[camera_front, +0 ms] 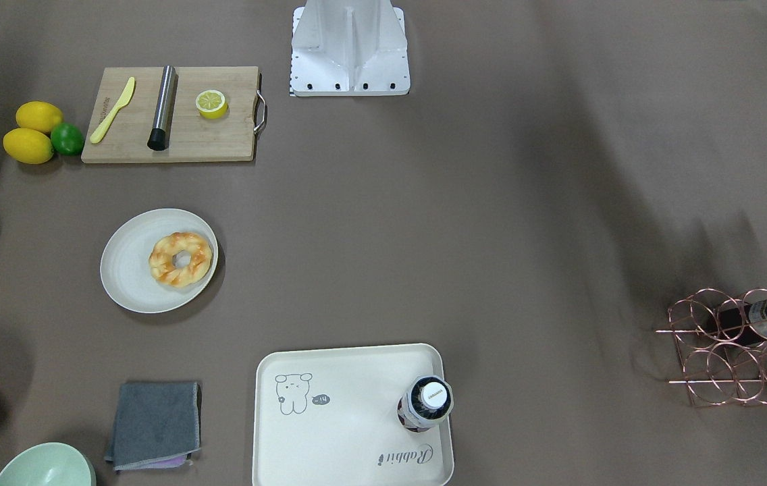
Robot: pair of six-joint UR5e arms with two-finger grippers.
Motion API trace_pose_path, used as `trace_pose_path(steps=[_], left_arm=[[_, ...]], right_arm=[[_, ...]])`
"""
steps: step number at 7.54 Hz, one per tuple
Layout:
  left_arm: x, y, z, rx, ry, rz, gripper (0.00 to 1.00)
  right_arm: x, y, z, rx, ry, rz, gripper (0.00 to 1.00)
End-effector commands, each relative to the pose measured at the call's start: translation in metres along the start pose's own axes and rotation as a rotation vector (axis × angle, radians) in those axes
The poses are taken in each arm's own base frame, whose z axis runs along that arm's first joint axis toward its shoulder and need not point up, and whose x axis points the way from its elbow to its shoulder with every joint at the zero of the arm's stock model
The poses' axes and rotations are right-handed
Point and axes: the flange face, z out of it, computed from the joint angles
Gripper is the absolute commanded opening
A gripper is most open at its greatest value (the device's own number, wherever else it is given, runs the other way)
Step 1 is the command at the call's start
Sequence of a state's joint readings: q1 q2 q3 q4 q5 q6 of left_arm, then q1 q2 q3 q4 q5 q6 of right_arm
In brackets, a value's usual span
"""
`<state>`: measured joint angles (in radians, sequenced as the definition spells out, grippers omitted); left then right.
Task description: Place donut on tray
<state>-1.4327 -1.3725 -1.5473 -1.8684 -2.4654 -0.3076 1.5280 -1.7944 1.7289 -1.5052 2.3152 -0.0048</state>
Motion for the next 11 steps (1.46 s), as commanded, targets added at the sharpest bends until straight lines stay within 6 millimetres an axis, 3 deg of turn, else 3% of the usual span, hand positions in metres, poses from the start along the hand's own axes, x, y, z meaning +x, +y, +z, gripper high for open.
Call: trace_pose_path(steps=[1,4,6,8,9,11], left_arm=[[-0.003,0.003,0.001,-0.004,-0.002,-0.004,0.98],[-0.003,0.004,0.002,-0.007,-0.001,-0.005,0.98],[-0.003,0.004,0.002,-0.007,-0.001,-0.005,0.98],[-0.002,0.004,0.002,-0.005,0.000,-0.002,0.98],[-0.002,0.005,0.002,-0.005,0.001,-0.004,0.98],[-0.001,0.004,0.001,-0.004,0.002,-0.003,0.98]], right_arm=[[0.009,0.008,-0.009,0.050,-0.006,-0.018,1.00],[0.011,0.014,-0.003,0.112,-0.031,-0.085,1.00],[-0.020,-0.021,-0.022,0.133,-0.067,-0.029,1.00],[-0.106,-0.078,-0.019,0.114,-0.091,0.051,1.00],[-0.166,-0.108,-0.014,0.099,-0.115,0.091,1.00],[-0.285,-0.134,0.020,0.098,-0.073,0.106,1.00]])
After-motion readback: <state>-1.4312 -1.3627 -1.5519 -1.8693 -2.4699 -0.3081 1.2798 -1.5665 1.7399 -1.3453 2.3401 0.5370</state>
